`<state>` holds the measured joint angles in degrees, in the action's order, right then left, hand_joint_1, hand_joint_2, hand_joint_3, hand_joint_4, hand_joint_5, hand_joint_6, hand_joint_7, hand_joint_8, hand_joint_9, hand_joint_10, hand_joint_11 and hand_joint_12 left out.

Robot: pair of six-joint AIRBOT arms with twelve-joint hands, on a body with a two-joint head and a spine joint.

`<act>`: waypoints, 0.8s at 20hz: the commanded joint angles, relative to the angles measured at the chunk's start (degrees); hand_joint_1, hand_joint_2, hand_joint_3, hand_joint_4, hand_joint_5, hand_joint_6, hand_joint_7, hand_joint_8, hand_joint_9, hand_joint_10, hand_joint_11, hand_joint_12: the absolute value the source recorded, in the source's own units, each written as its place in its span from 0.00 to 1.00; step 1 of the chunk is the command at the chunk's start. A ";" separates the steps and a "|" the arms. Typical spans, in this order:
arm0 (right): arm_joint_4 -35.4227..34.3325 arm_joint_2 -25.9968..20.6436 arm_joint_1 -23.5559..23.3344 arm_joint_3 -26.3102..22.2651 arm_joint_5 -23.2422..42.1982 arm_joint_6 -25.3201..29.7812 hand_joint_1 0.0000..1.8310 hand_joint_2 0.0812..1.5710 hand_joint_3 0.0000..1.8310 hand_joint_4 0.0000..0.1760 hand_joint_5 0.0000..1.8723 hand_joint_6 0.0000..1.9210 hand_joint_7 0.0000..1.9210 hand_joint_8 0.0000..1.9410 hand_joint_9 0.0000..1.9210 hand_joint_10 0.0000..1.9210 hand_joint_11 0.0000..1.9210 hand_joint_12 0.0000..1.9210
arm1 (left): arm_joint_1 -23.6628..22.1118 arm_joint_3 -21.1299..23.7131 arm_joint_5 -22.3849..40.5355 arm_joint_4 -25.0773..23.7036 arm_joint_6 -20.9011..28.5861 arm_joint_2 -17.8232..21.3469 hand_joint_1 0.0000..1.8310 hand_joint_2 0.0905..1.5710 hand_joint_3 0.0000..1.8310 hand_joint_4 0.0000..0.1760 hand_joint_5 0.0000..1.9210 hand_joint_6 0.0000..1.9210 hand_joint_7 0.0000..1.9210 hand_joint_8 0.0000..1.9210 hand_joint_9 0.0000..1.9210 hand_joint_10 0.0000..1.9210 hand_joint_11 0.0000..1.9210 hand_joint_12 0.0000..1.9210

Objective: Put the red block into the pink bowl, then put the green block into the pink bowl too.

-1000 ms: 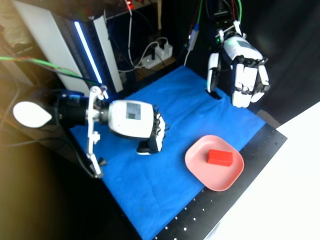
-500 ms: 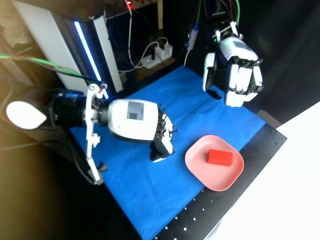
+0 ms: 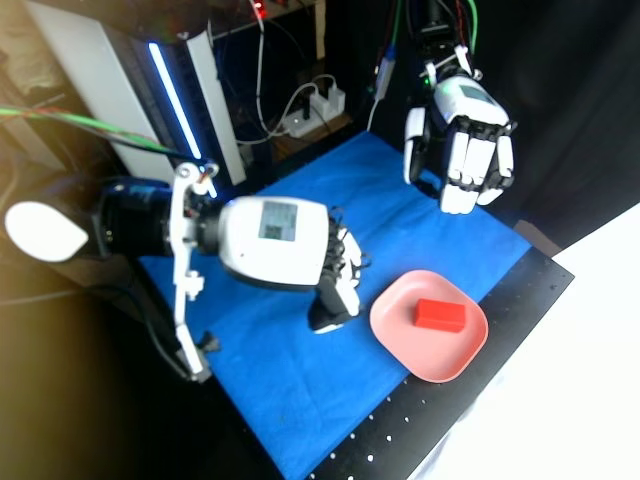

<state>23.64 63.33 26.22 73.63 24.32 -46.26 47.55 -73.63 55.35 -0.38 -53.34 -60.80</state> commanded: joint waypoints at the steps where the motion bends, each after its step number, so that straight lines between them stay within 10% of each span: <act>1: -1.01 0.29 -1.20 0.47 5.93 -0.09 0.70 0.65 0.00 0.00 0.56 0.36 0.65 0.39 0.64 0.47 0.51 0.76 | -0.24 0.17 7.00 0.37 0.08 0.19 0.37 0.74 0.00 0.00 0.43 0.02 0.52 0.02 0.53 0.03 0.22 0.66; 6: -1.00 1.20 -2.65 2.38 5.91 -0.11 0.71 0.63 0.00 0.00 0.62 0.25 0.65 0.39 0.65 0.47 0.56 0.72 | 1.20 1.84 7.95 -1.30 0.07 0.16 0.31 0.74 0.00 0.00 0.54 0.06 0.62 0.05 0.61 0.10 0.33 0.69; 8: -1.00 1.79 -3.18 3.29 5.91 -0.11 0.71 0.62 0.00 0.00 0.64 0.23 0.70 0.28 0.70 0.38 0.59 0.66 | 2.03 2.61 8.38 -1.90 0.07 0.17 0.31 0.76 0.00 0.00 0.60 0.06 0.60 0.23 0.51 0.46 0.39 0.75; 10: -1.03 2.71 -3.57 4.51 5.92 -0.11 0.71 0.62 0.00 0.00 0.66 0.19 0.69 0.31 0.69 0.38 0.57 0.69 | 2.76 3.20 8.33 -2.44 0.07 0.17 0.32 0.76 0.00 0.00 0.64 0.07 0.56 0.41 0.46 0.59 0.34 0.80; 11: -1.05 3.09 -3.81 5.10 5.92 -0.11 0.71 0.63 0.00 0.00 0.67 0.13 0.64 0.43 0.65 0.54 0.56 0.80 | 3.00 3.44 8.32 -2.65 0.07 0.16 0.33 0.76 0.00 0.00 0.64 0.08 0.55 0.47 0.46 0.62 0.34 0.83; 13: -1.40 4.20 -4.51 6.65 5.91 -0.11 0.66 0.64 0.00 0.00 0.63 0.30 0.61 0.52 0.60 0.72 0.54 0.89 | 3.27 3.83 8.40 -3.03 0.07 0.02 0.35 0.78 0.00 0.00 0.63 0.08 0.54 0.47 0.46 0.61 0.32 0.83; 16: -2.02 6.14 -5.67 9.02 5.89 -0.11 0.69 0.67 0.00 0.00 0.55 0.38 0.60 0.48 0.60 0.55 0.52 0.77 | 3.34 3.84 8.31 -3.61 0.08 -0.70 0.34 0.78 0.00 0.00 0.63 0.09 0.52 0.57 0.44 0.73 0.31 0.90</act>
<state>22.90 69.60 21.65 82.72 24.16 -46.26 51.18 -69.87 56.86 -4.73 -53.36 -61.21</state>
